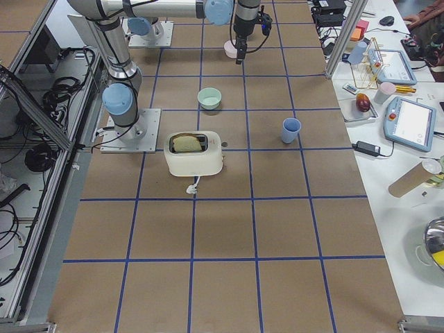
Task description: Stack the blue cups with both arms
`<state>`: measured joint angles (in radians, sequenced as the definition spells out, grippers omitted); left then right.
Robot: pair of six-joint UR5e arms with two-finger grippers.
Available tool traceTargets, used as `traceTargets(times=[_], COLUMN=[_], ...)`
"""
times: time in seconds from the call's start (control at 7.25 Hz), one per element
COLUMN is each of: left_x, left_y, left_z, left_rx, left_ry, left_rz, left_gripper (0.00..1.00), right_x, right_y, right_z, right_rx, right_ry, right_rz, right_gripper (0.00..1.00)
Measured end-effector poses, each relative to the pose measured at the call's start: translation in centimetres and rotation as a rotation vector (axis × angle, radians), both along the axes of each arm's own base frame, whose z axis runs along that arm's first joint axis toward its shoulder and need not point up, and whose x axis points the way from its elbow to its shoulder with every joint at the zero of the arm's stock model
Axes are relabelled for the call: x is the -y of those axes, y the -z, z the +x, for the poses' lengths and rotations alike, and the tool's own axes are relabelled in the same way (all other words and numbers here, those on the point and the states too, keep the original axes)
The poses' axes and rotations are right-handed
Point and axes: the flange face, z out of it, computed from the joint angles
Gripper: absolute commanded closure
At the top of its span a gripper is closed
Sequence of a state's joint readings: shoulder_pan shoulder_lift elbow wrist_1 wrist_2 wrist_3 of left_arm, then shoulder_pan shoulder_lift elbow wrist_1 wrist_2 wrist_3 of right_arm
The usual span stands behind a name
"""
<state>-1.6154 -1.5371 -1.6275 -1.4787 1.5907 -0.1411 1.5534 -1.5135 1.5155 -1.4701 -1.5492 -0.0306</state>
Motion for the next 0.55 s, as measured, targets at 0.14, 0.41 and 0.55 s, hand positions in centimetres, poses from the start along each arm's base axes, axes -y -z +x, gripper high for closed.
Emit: traceTargets(times=[0.14,0.41,0.55], left_x=[0.0,0.5,1.5], left_y=[0.0,0.6,1.6], left_z=[0.1,0.6,1.3], left_rx=[0.000,0.005,0.011], left_ry=[-0.002,-0.011,-0.014], left_rz=[0.000,0.009,0.020], left_gripper=[0.00,0.00,0.00], right_x=[0.0,0.0,0.0], right_y=[0.1,0.1,0.1], right_z=[0.0,0.0,-0.1], right_rx=[-0.004,-0.007,-0.008], right_ry=[-0.001,-0.003,-0.003], right_rz=[0.002,0.002,0.001], right_gripper=[0.00,0.00,0.00])
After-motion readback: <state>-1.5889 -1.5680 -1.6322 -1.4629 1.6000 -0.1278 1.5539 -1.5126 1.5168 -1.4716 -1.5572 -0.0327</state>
